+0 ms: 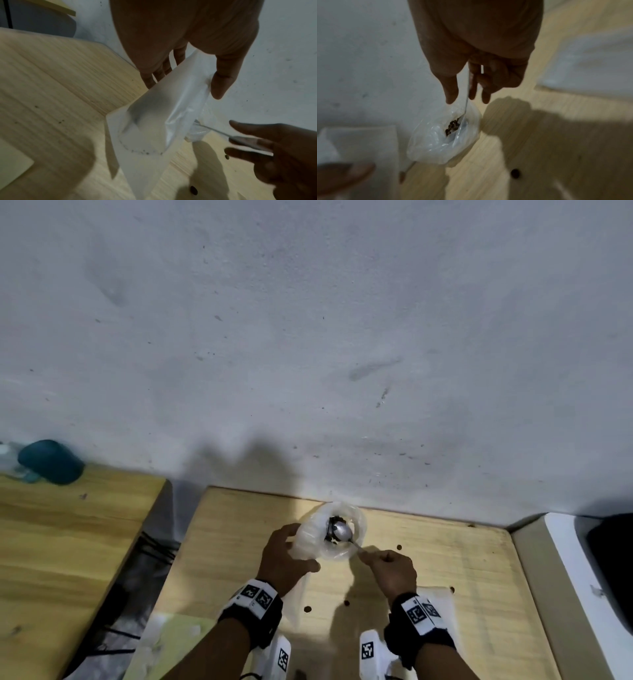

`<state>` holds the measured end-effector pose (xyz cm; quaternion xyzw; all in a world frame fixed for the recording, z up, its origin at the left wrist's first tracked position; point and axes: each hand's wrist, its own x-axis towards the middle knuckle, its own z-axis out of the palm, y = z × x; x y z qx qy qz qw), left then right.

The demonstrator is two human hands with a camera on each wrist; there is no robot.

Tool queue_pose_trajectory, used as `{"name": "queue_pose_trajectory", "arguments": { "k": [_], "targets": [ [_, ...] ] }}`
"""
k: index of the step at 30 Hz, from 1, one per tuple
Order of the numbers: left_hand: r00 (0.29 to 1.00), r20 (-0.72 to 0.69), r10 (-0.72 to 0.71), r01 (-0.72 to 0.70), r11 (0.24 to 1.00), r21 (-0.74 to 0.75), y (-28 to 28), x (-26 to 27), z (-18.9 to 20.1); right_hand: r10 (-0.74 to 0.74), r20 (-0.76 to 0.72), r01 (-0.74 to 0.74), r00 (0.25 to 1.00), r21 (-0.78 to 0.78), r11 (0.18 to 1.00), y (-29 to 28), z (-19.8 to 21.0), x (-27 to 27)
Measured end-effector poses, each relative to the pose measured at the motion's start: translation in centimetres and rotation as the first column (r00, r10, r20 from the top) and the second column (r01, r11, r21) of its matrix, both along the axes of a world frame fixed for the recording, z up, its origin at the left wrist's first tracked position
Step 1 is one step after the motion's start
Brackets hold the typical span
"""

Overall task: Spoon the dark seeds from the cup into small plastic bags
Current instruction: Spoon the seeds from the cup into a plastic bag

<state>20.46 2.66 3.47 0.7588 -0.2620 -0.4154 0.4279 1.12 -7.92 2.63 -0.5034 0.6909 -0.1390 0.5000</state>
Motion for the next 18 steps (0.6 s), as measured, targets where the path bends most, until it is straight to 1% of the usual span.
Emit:
{"name": "queue_pose_trajectory", "arguments": {
  "k": [1,2,3,4,5,6,7,8,9,10,11,13,14,16,17,18],
  "targets": [
    [1.0,0.01,-0.002,0.002,1.0,-0.015,0.1,0.0,0.4,0.068,-0.075,-0.069,0.995,-0.015,0.997,0.2,0.3,-0.5],
    [1.0,0.015,-0.011,0.011,0.999,-0.031,0.2,0.0,0.8,0.1,-0.121,-0.107,0.988,-0.052,0.993,0.5,0.8,-1.0],
    [1.0,0.019,-0.022,0.023,0.999,-0.047,0.3,0.0,1.4,0.105,-0.131,-0.122,0.986,-0.126,0.985,0.8,1.6,-1.3],
    [0.999,0.022,-0.041,0.042,0.997,-0.058,0.3,-0.1,1.8,0.108,-0.093,-0.126,0.99,-0.211,0.969,1.2,2.7,-1.4],
    [0.997,0.032,-0.069,0.071,0.995,-0.067,0.4,-0.2,2.3,0.142,0.009,-0.134,0.99,-0.265,0.955,1.4,3.9,-1.3],
    [0.993,0.046,-0.11,0.113,0.991,-0.072,0.3,-0.3,2.8,0.23,0.144,-0.182,0.962,-0.286,0.941,1.5,5.1,-1.0],
    [0.985,0.07,-0.155,0.16,0.984,-0.076,0.1,-0.4,3.2,0.333,0.251,-0.261,0.909,-0.28,0.924,1.7,6.5,-0.7],
    [0.974,0.101,-0.202,0.21,0.975,-0.077,0.0,-0.6,3.6,0.426,0.321,-0.353,0.846,-0.26,0.899,1.9,8.1,-0.2],
    [0.96,0.129,-0.249,0.26,0.963,-0.077,-0.1,-0.8,4.1,0.482,0.359,-0.428,0.799,-0.223,0.876,1.9,9.4,0.3],
    [0.944,0.15,-0.292,0.306,0.949,-0.076,-0.2,-1.0,4.6,0.515,0.375,-0.482,0.771,-0.185,0.856,1.8,10.5,0.6],
    [0.932,0.167,-0.322,0.338,0.937,-0.082,-0.4,-1.2,5.1,0.531,0.379,-0.514,0.758,-0.154,0.844,1.6,11.4,0.9],
    [0.924,0.172,-0.341,0.362,0.925,-0.111,-0.6,-1.4,6.0,0.565,0.33,-0.533,0.756,-0.19,0.824,1.0,12.5,1.0],
    [0.937,0.139,-0.322,0.341,0.929,-0.142,-0.7,-1.4,6.4,0.586,0.276,-0.533,0.762,-0.248,0.809,0.5,12.6,0.8],
    [0.968,0.041,-0.248,0.251,0.948,-0.196,-1.1,-1.3,7.0,0.601,0.132,-0.521,0.788,-0.377,0.766,-0.4,12.8,0.4],
    [0.978,0.022,-0.205,0.205,0.952,-0.226,-1.3,-1.3,7.4,0.58,0.1,-0.491,0.809,-0.428,0.759,-0.7,13.1,0.2],
    [0.986,0.029,-0.166,0.168,0.954,-0.25,-1.4,-1.2,7.7,0.552,0.102,-0.446,0.828,-0.477,0.757,-0.8,13.2,0.2]
  ]
}}
